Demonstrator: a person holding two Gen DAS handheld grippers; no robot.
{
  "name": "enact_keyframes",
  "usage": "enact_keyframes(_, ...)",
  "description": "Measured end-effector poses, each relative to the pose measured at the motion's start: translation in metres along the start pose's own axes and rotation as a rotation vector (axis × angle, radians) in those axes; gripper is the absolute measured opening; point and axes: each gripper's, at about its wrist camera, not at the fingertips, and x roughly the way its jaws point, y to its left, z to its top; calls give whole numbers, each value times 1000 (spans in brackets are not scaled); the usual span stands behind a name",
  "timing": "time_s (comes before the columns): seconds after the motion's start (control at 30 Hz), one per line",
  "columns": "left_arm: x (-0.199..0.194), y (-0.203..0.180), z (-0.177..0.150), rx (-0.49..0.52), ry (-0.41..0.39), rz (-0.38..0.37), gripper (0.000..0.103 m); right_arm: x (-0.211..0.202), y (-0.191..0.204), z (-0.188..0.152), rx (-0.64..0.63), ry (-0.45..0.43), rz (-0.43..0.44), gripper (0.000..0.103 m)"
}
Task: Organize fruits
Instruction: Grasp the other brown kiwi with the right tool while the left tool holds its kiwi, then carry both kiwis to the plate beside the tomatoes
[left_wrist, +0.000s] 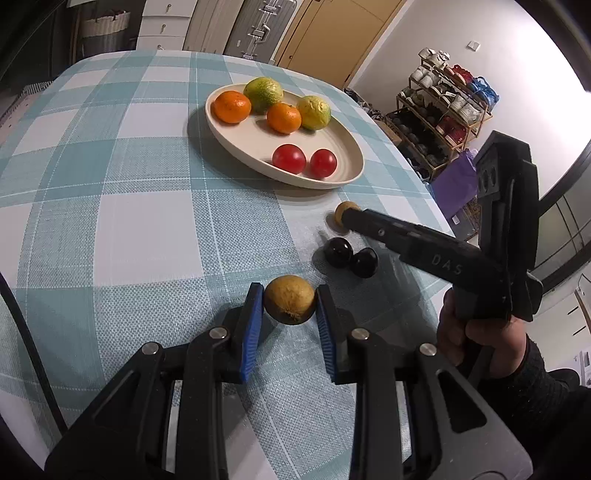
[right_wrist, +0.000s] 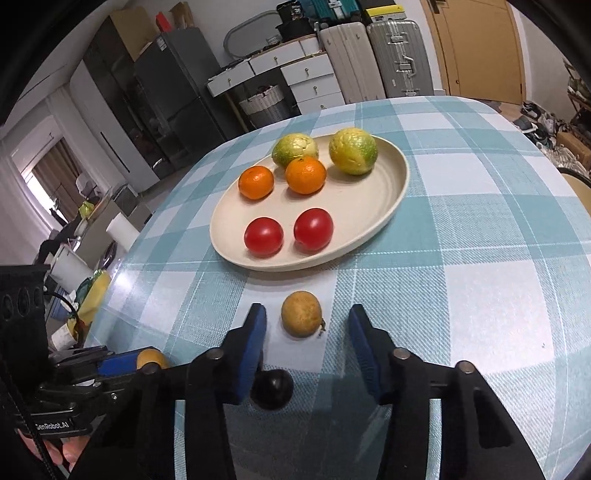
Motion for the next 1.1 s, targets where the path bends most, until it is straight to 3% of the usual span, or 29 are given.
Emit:
enact_keyframes(0.07, 1, 0, 2, 1, 0, 3, 25, 5, 4, 1, -21, 25, -14, 40)
enact_keyframes(0.13, 1, 0, 5, 1, -3, 6, 25, 8, 9, 2, -53, 41, -29, 26)
enact_keyframes(0.17, 0, 0, 5, 2, -6, 7, 25, 9, 10, 2, -53, 46, -18, 25)
enact_keyframes(0.73, -1, -8, 54, 27, -62, 24, 25, -21, -1, 11, -23, -68, 31, 24)
enact_keyframes(1.1, 23, -15, 93, 21, -50, 23, 25, -24, -3, 24, -29, -77, 62, 24)
